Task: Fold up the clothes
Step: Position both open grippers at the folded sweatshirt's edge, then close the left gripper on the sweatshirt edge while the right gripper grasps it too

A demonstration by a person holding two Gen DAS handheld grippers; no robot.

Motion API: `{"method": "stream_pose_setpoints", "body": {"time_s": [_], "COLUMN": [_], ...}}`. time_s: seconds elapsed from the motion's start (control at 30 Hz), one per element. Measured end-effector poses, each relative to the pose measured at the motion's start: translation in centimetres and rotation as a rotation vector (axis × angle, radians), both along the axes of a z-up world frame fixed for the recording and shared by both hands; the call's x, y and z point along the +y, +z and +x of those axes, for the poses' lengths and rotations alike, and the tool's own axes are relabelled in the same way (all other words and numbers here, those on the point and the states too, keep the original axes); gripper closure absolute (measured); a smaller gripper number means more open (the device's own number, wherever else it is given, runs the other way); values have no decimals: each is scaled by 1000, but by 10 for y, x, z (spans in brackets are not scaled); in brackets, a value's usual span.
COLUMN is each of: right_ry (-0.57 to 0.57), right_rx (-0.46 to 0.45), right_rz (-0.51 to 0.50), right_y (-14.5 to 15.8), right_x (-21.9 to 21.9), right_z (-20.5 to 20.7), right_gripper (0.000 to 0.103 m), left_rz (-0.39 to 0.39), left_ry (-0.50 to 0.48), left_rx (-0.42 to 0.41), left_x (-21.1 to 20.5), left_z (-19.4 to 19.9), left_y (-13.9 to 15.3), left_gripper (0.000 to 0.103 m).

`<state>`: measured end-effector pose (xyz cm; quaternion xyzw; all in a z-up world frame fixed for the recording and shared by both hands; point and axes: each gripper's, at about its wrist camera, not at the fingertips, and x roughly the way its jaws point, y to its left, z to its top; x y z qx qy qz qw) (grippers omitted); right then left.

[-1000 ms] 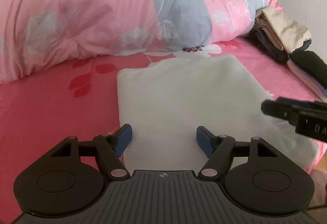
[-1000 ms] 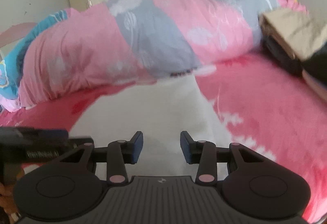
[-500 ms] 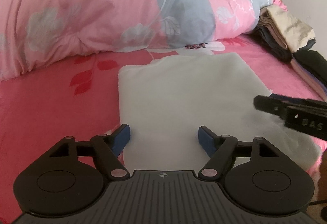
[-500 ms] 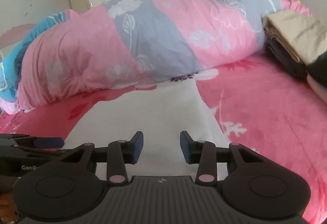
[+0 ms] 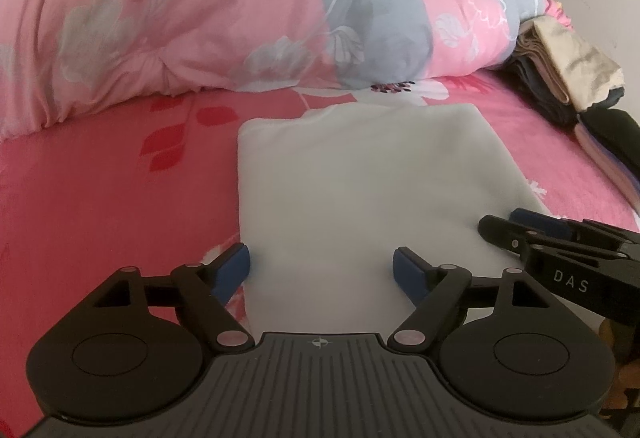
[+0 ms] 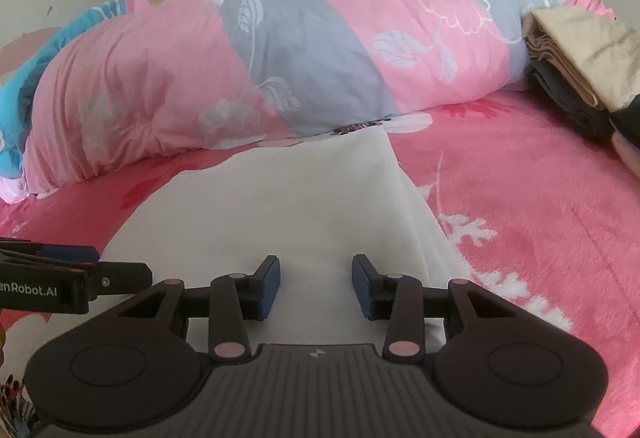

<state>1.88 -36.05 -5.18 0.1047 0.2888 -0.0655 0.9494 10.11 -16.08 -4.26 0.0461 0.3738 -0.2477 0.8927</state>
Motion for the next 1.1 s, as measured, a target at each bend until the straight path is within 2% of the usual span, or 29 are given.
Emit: {"method": "stream_pose_setpoints", "body": {"time_s": [0.83,1.0,1.1], "right_ry": [9,25,46], "right_rx": [8,26,45], "right_rz": [-6,2,49], "right_y": [-1,1,13], "right_x": [1,-1,-11], "right_z": [1,3,4], "right_gripper": [61,61,61], "left_rz": [2,-84,-144], "left_ry": [24,29,22], "left_rx": [16,-24,-67], "left_x": [-2,15,31], "left_z": [2,0,-1], "left_y": [0,7,13], "left_gripper": [21,21,16]}}
